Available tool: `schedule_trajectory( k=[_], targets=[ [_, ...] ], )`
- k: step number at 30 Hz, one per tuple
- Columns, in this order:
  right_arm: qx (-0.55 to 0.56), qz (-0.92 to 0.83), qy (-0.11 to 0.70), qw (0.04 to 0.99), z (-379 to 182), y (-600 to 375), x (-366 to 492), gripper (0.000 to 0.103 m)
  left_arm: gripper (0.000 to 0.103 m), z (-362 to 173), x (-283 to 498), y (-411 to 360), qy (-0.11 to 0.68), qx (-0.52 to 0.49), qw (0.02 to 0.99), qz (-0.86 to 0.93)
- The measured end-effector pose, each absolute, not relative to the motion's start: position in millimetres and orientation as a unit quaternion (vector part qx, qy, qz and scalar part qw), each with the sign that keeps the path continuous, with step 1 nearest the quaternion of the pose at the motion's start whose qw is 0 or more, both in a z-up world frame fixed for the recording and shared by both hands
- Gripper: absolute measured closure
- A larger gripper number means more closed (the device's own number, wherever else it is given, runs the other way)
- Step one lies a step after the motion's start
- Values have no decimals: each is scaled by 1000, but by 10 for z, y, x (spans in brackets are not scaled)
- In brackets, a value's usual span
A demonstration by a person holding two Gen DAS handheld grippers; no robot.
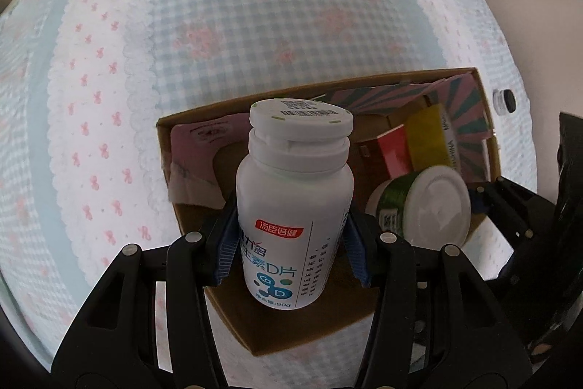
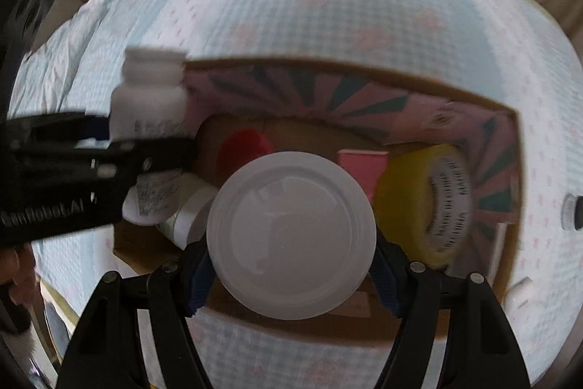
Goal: Organize rigid objects
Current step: 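Release the pill bottle and white jar into the box and lift both tools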
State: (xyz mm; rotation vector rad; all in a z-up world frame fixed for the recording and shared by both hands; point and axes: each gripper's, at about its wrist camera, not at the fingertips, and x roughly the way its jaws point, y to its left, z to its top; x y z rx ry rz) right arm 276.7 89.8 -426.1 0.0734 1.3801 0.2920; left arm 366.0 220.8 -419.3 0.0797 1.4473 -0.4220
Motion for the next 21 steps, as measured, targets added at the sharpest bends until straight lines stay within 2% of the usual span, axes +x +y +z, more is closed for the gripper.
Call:
schedule_trajectory(
  k=[9, 10, 11, 12, 13, 14, 21],
  targets=[
    [8, 154, 634, 758, -4482, 951, 2733, 34, 53, -4272, 3701, 2097, 658, 64, 723, -201],
    [9, 159, 635, 756, -4507, 950, 2725, 33, 36, -4256, 3696, 2088, 656, 66, 725, -201],
    [11, 163, 635, 755, -4522, 948, 2718, 28, 0, -4230, 3695, 2081, 654, 65, 727, -200],
    [15, 167, 628, 760, -4511, 938, 2700, 11, 1, -4210, 3692, 2080, 654, 62, 727, -200],
    [14, 168, 619, 767, -4477, 930, 2675, 3, 0, -4173, 3691, 2095, 650, 53, 731, -203],
    [12, 167, 608, 776, -4437, 922, 2654, 0, 0, -4154, 3694, 2107, 648, 47, 733, -203],
    [-1, 172, 590, 789, -4311, 852, 2494, 0, 0, -4051, 3596, 2201, 648, 45, 737, -189]
  ],
)
